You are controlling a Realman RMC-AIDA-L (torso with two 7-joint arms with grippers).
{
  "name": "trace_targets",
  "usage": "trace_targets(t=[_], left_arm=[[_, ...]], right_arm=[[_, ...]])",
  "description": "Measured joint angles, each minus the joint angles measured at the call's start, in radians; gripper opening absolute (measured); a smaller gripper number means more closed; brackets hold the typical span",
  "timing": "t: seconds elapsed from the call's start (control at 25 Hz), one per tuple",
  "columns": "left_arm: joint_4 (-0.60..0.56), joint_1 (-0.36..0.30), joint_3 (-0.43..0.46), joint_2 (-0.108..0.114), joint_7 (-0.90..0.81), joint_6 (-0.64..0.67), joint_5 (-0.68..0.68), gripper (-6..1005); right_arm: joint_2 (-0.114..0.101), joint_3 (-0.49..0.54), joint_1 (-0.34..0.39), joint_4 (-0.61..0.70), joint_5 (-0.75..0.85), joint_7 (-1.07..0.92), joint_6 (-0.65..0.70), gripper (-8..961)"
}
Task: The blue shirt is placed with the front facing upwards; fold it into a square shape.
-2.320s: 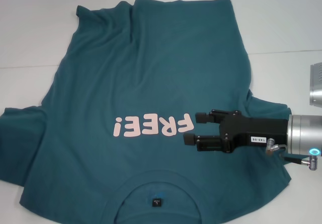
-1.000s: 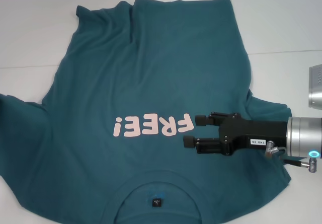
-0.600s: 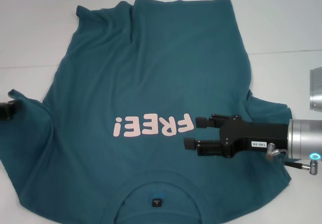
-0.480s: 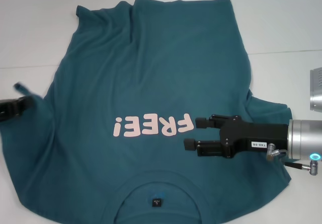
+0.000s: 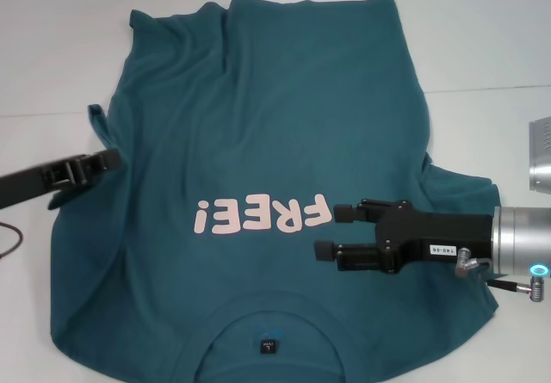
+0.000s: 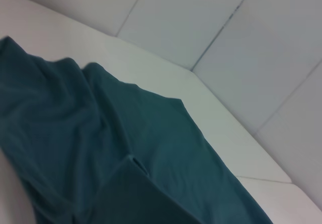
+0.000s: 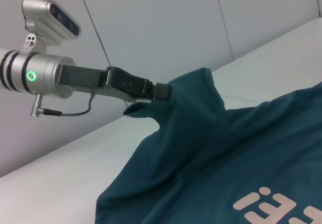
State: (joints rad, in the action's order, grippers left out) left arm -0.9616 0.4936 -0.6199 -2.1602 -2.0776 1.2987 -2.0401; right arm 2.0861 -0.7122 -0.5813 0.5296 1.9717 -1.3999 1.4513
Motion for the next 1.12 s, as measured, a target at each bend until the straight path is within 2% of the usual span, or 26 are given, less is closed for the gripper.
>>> trace_targets(t=[0.16, 0.6, 0.84, 1.12], left_arm=[[0.030, 0.006, -0.005, 0.000, 0.027, 0.004, 0.018, 14], [0.070, -0.003, -0.027, -0.002, 0.036, 0.009, 0.033, 132], [0.059, -0.038, -0.014, 0.004, 0.060, 0.003, 0.035, 348], [0.051, -0.080, -0.014, 0.006, 0.091, 0.002, 0.023, 658]], right_arm=[[0.000, -0.003, 0.000, -0.006, 0.001, -0.001, 0.000, 869], [0.000, -0.005, -0.001, -0.011, 0.001, -0.001, 0.000, 868], [0.000, -0.004, -0.004, -0.008, 0.000, -0.001, -0.004, 869], [-0.003, -0.004, -0.009, -0.002, 0.000, -0.012, -0.001, 868]])
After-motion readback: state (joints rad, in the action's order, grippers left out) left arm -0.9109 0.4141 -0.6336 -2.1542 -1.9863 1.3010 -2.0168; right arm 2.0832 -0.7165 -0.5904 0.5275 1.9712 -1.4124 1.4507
